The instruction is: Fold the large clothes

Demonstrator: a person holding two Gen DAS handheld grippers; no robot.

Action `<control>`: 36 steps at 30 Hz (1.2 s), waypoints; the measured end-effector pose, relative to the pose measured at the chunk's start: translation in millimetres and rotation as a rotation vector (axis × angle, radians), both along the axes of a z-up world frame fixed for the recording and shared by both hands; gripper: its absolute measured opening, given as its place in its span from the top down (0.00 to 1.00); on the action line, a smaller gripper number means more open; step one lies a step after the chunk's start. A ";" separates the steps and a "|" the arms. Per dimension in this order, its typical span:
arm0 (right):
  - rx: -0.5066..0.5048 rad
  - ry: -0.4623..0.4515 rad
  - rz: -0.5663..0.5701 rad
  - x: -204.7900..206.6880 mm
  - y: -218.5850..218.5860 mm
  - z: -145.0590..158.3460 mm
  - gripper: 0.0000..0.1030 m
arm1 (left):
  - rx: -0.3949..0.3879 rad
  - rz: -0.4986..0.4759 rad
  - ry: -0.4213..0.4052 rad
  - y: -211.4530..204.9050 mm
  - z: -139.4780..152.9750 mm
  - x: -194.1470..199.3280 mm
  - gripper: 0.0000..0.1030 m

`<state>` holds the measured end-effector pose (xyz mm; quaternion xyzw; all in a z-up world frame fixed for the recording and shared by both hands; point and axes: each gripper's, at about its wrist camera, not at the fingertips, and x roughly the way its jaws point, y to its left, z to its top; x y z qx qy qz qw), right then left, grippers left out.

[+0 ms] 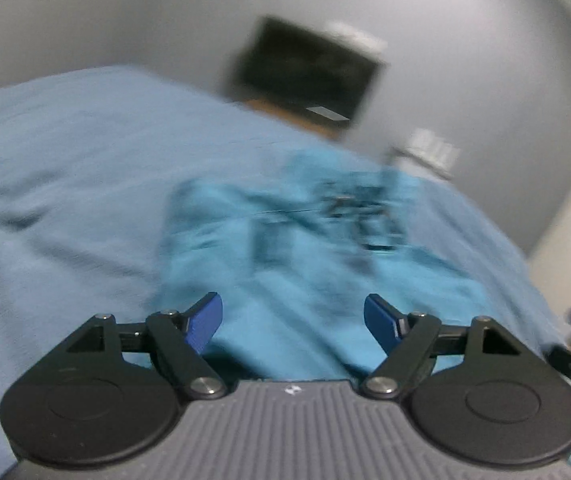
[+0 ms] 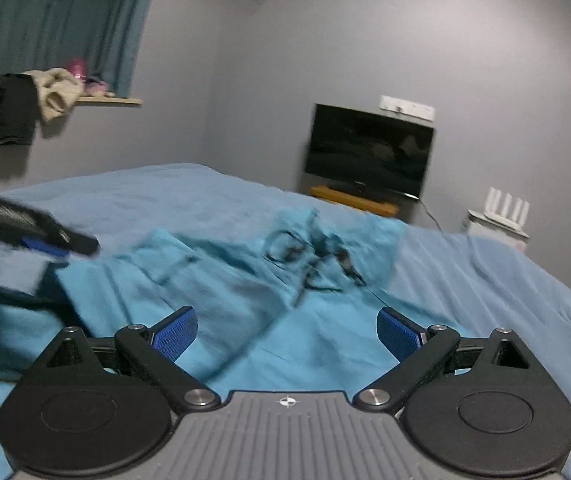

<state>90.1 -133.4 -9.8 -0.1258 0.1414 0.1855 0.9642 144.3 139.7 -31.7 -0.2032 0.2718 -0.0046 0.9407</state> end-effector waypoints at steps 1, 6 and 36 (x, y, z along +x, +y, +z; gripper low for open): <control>0.002 0.016 0.011 0.7 9.2 4.3 0.08 | -0.003 0.046 0.026 8.1 -4.6 1.1 0.25; -0.068 0.094 0.074 13.2 65.5 0.7 0.23 | -0.060 0.170 0.138 42.9 -27.7 9.6 0.25; 0.492 0.270 -0.490 93.0 -23.7 -74.6 0.83 | -0.006 0.096 0.088 40.8 -42.0 47.6 0.25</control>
